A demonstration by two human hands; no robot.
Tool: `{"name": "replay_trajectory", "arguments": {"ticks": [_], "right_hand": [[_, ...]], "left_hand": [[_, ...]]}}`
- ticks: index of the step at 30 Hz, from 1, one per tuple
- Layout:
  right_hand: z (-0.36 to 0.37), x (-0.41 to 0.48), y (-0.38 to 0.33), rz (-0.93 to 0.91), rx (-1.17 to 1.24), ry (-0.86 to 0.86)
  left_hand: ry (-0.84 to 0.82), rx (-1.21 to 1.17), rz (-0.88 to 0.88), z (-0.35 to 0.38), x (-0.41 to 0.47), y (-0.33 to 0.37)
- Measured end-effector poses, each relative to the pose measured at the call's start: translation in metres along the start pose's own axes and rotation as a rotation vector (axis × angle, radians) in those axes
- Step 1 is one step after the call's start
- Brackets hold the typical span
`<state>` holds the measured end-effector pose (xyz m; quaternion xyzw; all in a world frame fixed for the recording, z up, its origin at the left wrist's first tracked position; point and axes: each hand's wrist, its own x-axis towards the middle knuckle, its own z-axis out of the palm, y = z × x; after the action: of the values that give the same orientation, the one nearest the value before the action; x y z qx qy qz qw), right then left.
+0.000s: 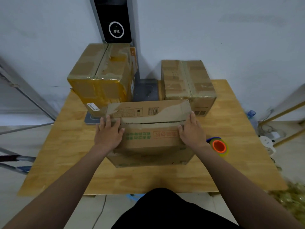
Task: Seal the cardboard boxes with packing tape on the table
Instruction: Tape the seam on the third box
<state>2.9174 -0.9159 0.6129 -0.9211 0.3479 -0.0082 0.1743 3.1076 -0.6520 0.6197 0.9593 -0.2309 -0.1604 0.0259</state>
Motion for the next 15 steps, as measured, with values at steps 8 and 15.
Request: {"name": "replay_trajectory", "arguments": {"ticks": [8, 15], "right_hand": [[-0.018, 0.026, 0.006, 0.143, 0.274, -0.005], [-0.020, 0.042, 0.018, 0.216, 0.477, -0.183]], "left_hand": [[0.159, -0.473, -0.030, -0.013, 0.006, -0.006], [0.031, -0.701, -0.131, -0.009, 0.023, -0.023]]}}
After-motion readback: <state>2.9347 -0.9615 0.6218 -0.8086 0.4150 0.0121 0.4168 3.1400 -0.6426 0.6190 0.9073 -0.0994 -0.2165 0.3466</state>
